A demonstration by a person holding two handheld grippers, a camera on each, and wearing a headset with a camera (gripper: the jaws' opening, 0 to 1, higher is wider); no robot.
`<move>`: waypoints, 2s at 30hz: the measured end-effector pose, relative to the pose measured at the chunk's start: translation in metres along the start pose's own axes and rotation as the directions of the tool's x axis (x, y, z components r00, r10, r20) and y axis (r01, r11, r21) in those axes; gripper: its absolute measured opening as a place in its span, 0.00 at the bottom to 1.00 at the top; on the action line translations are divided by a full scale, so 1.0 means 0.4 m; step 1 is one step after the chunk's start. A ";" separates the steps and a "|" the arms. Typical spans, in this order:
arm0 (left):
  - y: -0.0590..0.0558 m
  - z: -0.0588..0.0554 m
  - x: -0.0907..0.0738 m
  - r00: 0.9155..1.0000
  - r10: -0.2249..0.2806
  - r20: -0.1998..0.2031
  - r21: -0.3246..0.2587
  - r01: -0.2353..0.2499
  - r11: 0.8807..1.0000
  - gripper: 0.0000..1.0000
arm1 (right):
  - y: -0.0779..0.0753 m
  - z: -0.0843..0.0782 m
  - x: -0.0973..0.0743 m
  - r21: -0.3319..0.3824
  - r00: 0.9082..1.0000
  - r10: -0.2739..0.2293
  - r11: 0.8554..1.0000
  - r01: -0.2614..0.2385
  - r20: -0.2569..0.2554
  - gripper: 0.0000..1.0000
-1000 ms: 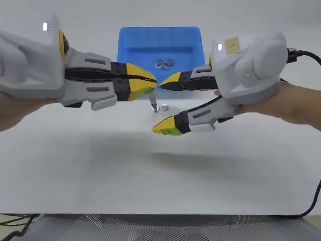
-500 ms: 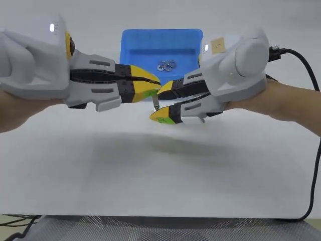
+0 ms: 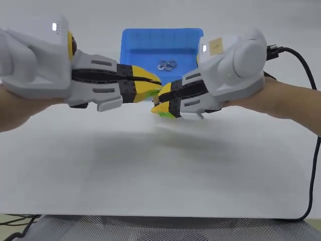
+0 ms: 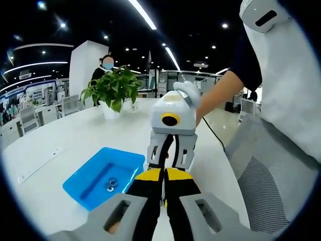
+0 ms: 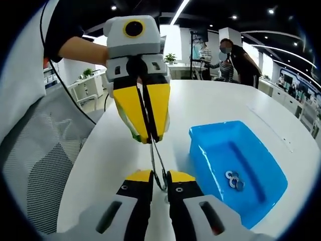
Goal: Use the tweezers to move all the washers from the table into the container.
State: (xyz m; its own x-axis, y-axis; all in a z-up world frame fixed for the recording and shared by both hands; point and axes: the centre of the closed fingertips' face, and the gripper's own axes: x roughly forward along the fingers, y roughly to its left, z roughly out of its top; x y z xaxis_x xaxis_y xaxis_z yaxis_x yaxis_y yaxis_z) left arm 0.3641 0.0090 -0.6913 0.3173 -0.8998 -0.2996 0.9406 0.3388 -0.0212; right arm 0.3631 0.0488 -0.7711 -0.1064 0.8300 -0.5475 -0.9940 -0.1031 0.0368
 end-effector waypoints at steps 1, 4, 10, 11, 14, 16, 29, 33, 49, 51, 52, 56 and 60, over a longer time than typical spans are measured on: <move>0.000 0.000 -0.001 1.000 0.000 -0.001 0.000 0.000 1.000 0.04 | 0.001 0.001 0.001 -0.012 1.000 -0.001 1.000 0.001 -0.002 0.12; -0.004 0.001 0.001 1.000 0.000 -0.005 0.000 0.000 1.000 0.04 | 0.002 0.001 0.002 -0.055 1.000 -0.006 0.998 0.005 -0.014 0.11; -0.009 -0.002 0.000 1.000 -0.004 -0.015 -0.003 0.004 1.000 0.05 | 0.003 0.000 0.003 -0.078 1.000 -0.009 0.997 0.008 -0.019 0.10; -0.010 -0.002 0.000 1.000 -0.003 -0.015 -0.008 0.002 1.000 0.05 | 0.004 0.000 0.003 -0.080 1.000 -0.009 0.997 0.007 -0.020 0.10; -0.003 -0.004 -0.003 1.000 0.014 -0.014 -0.042 -0.014 0.999 0.05 | 0.008 -0.001 0.002 -0.076 1.000 -0.004 0.997 0.002 -0.019 0.09; -0.003 -0.005 -0.004 1.000 0.016 -0.011 -0.079 -0.017 0.997 0.06 | 0.012 -0.002 0.001 -0.074 1.000 -0.001 0.997 -0.001 -0.016 0.09; -0.022 0.002 -0.013 0.999 0.034 -0.026 -0.074 -0.036 0.997 0.14 | 0.013 0.015 0.001 -0.065 1.000 -0.008 0.998 0.009 0.017 0.09; -0.022 0.000 -0.018 0.998 0.048 -0.039 -0.069 -0.051 0.996 0.20 | 0.013 0.020 0.001 -0.062 1.000 -0.010 0.998 0.011 0.022 0.09; -0.033 0.016 -0.041 0.992 0.112 -0.054 -0.081 -0.116 0.990 0.37 | 0.016 0.061 -0.010 -0.047 0.997 -0.028 0.998 0.031 0.078 0.09; -0.035 0.026 -0.040 0.991 0.123 -0.052 -0.086 -0.127 0.988 0.39 | 0.017 0.067 -0.012 -0.048 0.996 -0.029 0.998 0.033 0.085 0.09; -0.031 0.022 -0.052 0.991 0.127 -0.048 -0.091 -0.131 0.987 0.41 | 0.017 0.070 -0.013 -0.047 0.996 -0.028 0.998 0.033 0.088 0.09; -0.019 0.008 -0.091 0.988 0.148 -0.041 -0.088 -0.151 0.985 0.47 | 0.016 0.083 -0.021 -0.045 0.995 -0.033 0.998 0.038 0.098 0.09; -0.022 -0.001 -0.115 0.986 0.161 -0.038 -0.101 -0.164 0.981 0.55 | 0.016 0.093 -0.032 -0.042 0.994 -0.038 0.998 0.042 0.106 0.09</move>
State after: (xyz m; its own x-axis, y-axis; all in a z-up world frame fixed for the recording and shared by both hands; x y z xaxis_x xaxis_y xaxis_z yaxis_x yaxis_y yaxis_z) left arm 0.3410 0.0475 -0.6776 0.4595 -0.8226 -0.3351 0.8590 0.5074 -0.0677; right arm 0.3571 0.0580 -0.7329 -0.0712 0.8867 -0.4568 -0.9956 -0.0910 -0.0215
